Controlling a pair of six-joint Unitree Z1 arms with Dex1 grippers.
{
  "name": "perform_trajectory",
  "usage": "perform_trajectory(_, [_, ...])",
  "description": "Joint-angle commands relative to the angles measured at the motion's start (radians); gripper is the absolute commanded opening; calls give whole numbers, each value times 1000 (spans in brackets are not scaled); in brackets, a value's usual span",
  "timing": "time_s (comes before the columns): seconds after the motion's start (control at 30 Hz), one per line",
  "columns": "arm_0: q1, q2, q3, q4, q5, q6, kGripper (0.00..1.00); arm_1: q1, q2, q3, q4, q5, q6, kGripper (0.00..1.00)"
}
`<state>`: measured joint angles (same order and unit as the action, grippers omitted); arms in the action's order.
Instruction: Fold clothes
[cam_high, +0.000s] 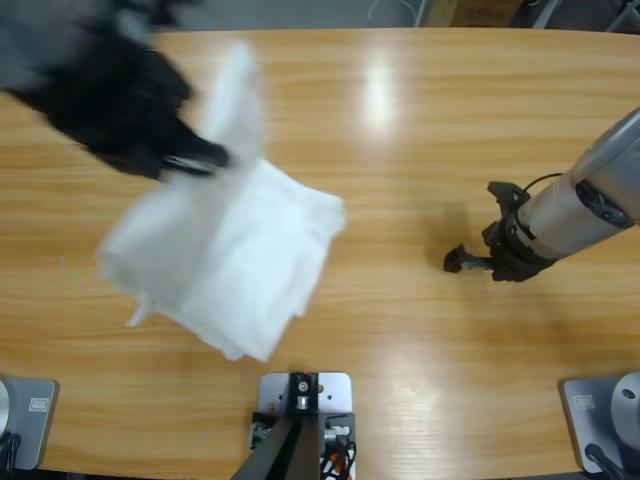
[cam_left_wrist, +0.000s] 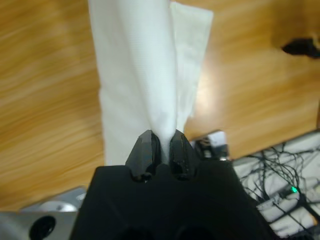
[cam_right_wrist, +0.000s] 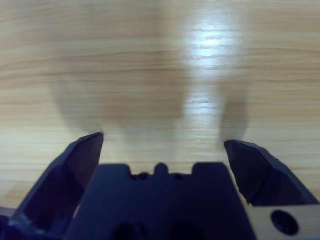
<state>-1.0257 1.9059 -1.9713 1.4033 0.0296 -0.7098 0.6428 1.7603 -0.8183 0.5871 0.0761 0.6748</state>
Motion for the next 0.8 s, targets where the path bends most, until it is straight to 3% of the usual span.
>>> perform_trajectory(0.03, [-108, 298, -163, -10, -86, -1, 0, -9, 54, 27, -3, 17, -12, 1000])
perform_trajectory(0.33, [-158, 429, -312, -9, -125, 25, 0, -9, 57, 26, -3, 21, -12, 1000])
perform_trajectory(0.57, [-171, 489, -313, 116, -108, 53, 0, -9, 53, 27, -3, 30, -12, 1000])
perform_trajectory(0.8, [-171, 476, -308, 148, -68, 104, 0, -9, 57, 27, -3, 31, -12, 1000])
